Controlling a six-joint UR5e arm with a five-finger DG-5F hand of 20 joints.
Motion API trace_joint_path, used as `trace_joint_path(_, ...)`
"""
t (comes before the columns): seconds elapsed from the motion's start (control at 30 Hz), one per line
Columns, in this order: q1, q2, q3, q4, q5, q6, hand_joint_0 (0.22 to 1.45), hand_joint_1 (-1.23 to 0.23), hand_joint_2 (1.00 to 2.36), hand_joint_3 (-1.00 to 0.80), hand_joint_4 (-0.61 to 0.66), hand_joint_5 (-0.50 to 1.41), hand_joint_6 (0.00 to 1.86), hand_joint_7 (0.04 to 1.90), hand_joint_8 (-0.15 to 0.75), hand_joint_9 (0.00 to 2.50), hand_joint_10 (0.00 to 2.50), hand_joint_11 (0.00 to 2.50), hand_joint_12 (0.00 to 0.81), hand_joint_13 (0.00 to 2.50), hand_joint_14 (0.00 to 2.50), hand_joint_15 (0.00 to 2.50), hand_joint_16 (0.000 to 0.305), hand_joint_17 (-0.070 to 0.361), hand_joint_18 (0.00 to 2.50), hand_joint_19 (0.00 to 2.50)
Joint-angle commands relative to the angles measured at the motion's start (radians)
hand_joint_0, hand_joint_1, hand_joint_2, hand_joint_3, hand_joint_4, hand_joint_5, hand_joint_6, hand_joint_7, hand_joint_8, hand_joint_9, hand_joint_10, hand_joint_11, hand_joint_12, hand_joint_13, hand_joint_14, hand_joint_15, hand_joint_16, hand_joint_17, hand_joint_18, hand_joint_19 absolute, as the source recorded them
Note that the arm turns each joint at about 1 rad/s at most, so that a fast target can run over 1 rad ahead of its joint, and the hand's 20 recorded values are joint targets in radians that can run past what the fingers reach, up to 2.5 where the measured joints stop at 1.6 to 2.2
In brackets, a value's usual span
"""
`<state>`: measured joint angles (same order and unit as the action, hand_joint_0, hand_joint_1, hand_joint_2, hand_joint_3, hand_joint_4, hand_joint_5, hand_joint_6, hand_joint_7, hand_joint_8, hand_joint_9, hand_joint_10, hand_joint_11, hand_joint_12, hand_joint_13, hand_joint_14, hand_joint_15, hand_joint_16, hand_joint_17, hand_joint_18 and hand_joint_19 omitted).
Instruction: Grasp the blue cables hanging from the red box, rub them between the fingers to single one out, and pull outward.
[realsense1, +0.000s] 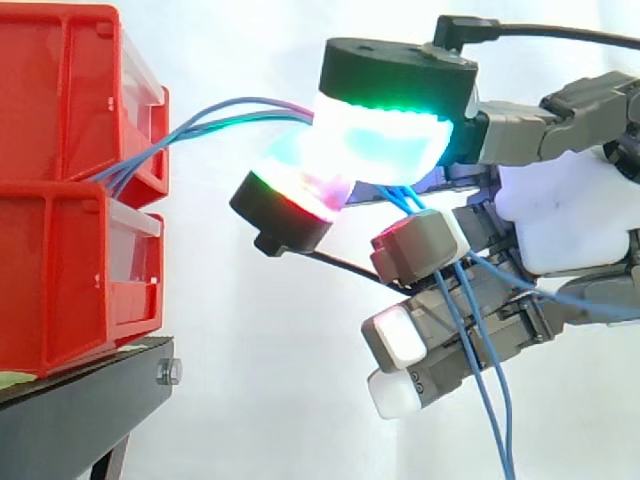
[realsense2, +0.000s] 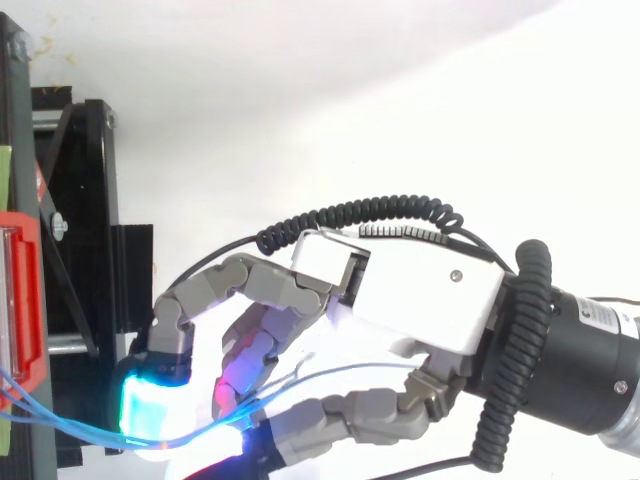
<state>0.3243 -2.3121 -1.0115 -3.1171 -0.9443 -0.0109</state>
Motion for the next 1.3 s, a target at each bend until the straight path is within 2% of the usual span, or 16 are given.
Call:
trace_joint_path(0.0,0.001,-0.001,-0.001,0.003,-0.001,-0.003,0.59,-0.80,1.00,-0.50,-0.07,-0.12,0.90,0.92,0.227,1.27,0.02,1.12,0.305,1.00,0.03,0.68,0.035,0.078,0.70,0.47)
trace_joint_path(0.1,0.001,-0.001,0.001,0.000,0.001,-0.001,0.55,-0.77,1.00,-0.50,-0.05,-0.12,0.88,0.96,0.240,1.29,0.02,1.12,0.313,1.01,0.03,0.68,0.036,0.082,0.71,0.48)
trace_joint_path(0.3,0.001,0.000,0.001,0.002,-0.002,-0.001,0.45,-0.90,1.00,-0.50,0.03,-0.14,0.85,0.93,0.261,1.24,0.02,1.09,0.345,0.99,0.03,0.66,0.044,0.100,0.73,0.45)
trace_joint_path(0.47,0.001,-0.001,-0.001,0.003,-0.001,-0.004,0.43,-0.90,1.00,-0.50,0.04,-0.14,0.85,0.90,0.267,1.23,0.02,1.06,0.350,0.99,0.03,0.66,0.046,0.103,0.74,0.44)
trace_joint_path(0.6,0.001,0.000,-0.001,0.002,-0.001,-0.004,0.47,-0.82,1.00,-0.50,0.05,-0.14,0.84,0.90,0.262,1.23,0.02,1.06,0.341,1.00,0.03,0.67,0.042,0.095,0.72,0.46)
trace_joint_path(0.73,0.001,0.000,-0.001,0.002,0.001,-0.004,0.58,-0.65,1.00,-0.50,0.03,-0.13,0.83,0.96,0.245,1.25,0.02,1.07,0.320,1.00,0.03,0.68,0.037,0.083,0.70,0.51)
trace_joint_path(0.87,0.001,-0.001,0.001,0.002,0.001,-0.001,0.60,-0.65,1.00,-0.50,0.04,-0.14,0.84,0.98,0.245,1.26,0.02,1.07,0.322,1.00,0.03,0.68,0.037,0.083,0.69,0.52)
trace_joint_path(1.13,0.001,0.000,0.001,0.002,-0.001,-0.001,0.63,-0.69,1.01,-0.33,0.04,-0.14,0.88,1.00,0.264,1.24,0.02,1.09,0.327,0.99,0.03,0.68,0.038,0.085,0.69,0.50)
trace_joint_path(1.27,0.001,0.000,0.001,0.002,0.001,-0.003,0.65,-0.72,1.01,-0.34,0.06,-0.15,0.89,0.95,0.258,1.21,0.02,1.09,0.327,0.97,0.03,0.67,0.038,0.085,0.69,0.49)
